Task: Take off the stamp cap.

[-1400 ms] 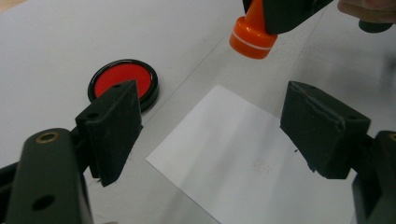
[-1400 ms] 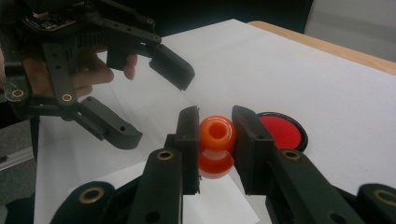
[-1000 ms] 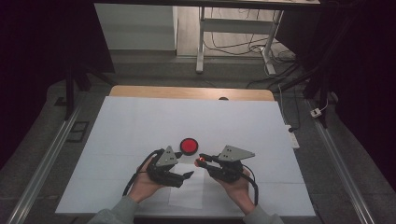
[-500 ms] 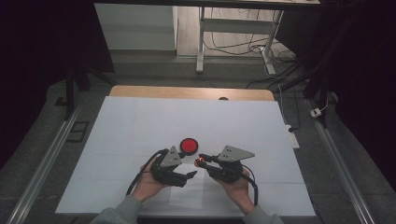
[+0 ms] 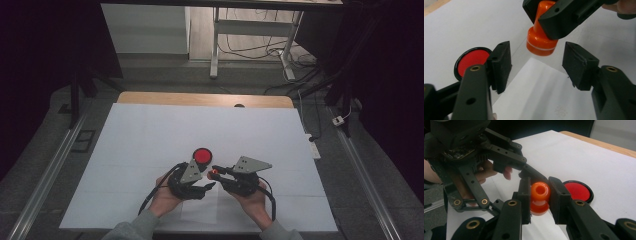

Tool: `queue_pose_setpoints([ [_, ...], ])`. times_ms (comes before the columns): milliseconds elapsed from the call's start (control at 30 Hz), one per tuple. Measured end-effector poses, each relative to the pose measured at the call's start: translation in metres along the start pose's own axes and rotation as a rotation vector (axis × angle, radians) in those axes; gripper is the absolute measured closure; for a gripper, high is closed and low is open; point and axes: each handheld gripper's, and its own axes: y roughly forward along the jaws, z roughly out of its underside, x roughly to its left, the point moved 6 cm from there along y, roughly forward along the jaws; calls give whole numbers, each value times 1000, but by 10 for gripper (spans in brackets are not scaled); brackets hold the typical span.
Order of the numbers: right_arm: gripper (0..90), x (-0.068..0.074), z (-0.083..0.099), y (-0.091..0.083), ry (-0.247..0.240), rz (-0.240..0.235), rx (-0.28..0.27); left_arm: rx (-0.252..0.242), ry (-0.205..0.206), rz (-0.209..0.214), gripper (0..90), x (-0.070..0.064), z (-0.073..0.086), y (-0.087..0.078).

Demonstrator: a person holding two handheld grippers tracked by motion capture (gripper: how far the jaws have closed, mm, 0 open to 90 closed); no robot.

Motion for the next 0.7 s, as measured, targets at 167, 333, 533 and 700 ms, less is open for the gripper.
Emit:
queue_pose_setpoints([
  [167,718,0,0,0,6,-4,-3,4,9,-2,449,-1,1,3],
  [333,718,0,1,0,12,-10,-3,1,20,-9,483,-3,1,4],
  [533,718,1,1,0,17,-15,-5,0,28,-9,527,-3,1,4],
  [700,718,1,1,1,20,-17,-5,9,39,-16,548,-3,2,4],
])
